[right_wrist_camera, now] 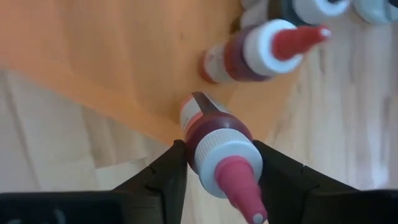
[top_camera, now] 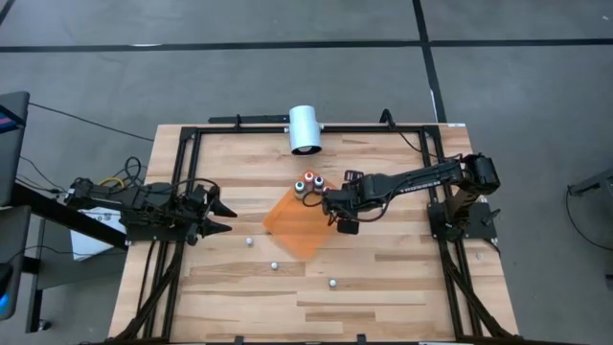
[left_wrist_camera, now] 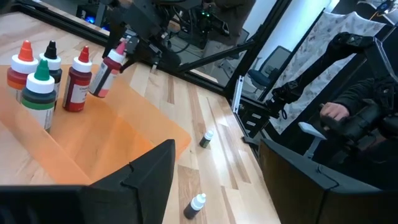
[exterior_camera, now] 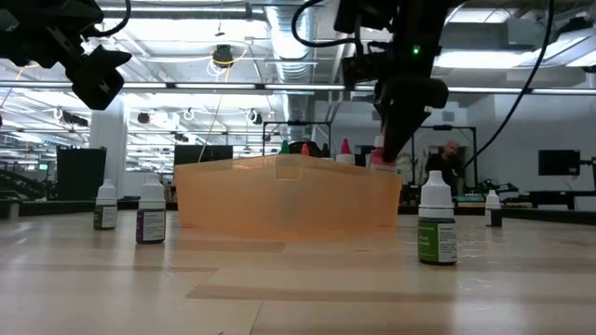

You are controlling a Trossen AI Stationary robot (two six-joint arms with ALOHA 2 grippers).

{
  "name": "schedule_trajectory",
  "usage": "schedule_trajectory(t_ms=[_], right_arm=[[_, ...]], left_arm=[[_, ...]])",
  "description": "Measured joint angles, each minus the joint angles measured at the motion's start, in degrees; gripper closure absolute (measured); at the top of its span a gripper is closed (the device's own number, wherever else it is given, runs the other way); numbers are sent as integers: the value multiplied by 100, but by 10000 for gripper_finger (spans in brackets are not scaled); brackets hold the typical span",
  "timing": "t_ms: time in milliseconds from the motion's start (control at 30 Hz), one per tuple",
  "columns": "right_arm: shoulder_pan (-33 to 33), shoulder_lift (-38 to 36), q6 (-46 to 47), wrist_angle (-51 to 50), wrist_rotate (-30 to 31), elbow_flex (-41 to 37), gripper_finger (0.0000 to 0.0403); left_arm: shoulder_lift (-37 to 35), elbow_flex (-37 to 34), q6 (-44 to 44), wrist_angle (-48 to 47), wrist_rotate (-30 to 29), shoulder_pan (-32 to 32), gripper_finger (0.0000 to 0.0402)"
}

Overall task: Pick & Place food coloring
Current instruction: Put the big pink food coloring bottle into the orange bin, then put the small brown food coloring bottle into the orange bin

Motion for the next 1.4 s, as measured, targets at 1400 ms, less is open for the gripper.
schedule_trajectory(t_ms=[1400], right_arm=[[118, -2356, 233, -508, -225, 4, 267]], left_arm=[[-2, 0, -40, 0, -17, 1, 178]])
